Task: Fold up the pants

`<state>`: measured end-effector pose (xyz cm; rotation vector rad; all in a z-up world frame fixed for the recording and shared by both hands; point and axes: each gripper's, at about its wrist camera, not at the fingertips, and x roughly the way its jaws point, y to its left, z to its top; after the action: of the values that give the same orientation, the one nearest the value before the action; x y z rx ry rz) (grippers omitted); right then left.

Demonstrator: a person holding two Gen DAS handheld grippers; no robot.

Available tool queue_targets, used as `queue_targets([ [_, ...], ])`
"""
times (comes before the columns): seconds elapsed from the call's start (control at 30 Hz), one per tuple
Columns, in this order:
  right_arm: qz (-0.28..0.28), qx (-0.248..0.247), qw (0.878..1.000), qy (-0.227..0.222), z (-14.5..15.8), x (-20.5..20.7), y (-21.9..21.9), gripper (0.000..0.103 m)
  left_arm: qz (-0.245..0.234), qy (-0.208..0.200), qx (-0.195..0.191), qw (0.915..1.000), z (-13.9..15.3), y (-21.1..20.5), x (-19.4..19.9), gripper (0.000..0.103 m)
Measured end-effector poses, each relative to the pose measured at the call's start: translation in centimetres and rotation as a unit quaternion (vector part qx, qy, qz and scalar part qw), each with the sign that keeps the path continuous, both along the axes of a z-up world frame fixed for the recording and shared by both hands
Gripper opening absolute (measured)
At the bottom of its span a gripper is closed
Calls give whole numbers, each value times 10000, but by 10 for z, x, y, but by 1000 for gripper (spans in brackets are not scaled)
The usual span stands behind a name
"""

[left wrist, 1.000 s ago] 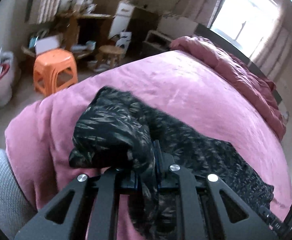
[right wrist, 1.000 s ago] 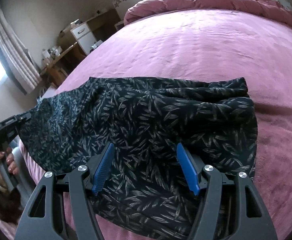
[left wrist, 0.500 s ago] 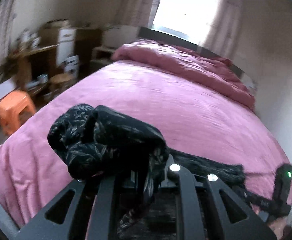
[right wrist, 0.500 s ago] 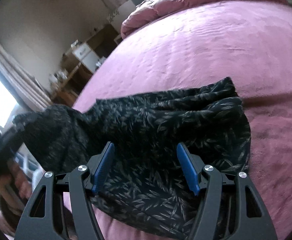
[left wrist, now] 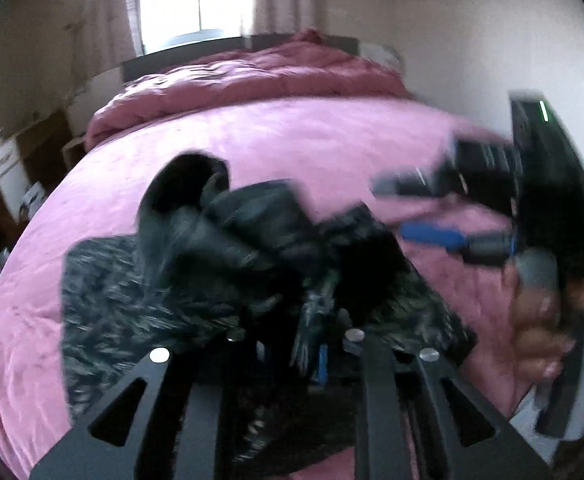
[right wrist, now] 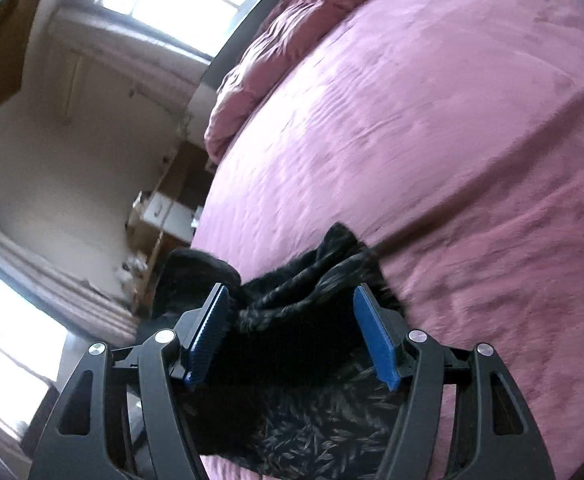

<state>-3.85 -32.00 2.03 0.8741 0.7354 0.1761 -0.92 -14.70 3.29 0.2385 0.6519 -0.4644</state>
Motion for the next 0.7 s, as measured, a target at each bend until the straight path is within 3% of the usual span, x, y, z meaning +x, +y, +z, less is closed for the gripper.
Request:
queue_targets([
  [0.1, -38, -2, 10000, -23, 1, -1, -3, 64, -407, -241, 486, 9977, -13, -27, -22, 18],
  [0.17, 128, -10, 9999, -113, 5, 1, 3, 64, -848, -290, 751, 9931, -22, -40, -41, 32],
  [0.27, 535, -90, 9985, -73, 5, 6, 17, 67, -1008, -606, 895, 9890, -21, -37, -65, 43],
  [0.43, 920, -128, 9956, 134, -2, 12, 31, 67, -1018, -453, 95, 9937, 7, 8, -86, 65],
  [0.57, 938, -117, 9935, 631, -20, 20, 32, 67, -604, -561, -234, 9963, 26, 63, -90, 72],
  [0.7, 1175, 189, 9908, 649, -28, 29, 37, 61, -34, -384, -458, 9982, 23, 127, -88, 73],
])
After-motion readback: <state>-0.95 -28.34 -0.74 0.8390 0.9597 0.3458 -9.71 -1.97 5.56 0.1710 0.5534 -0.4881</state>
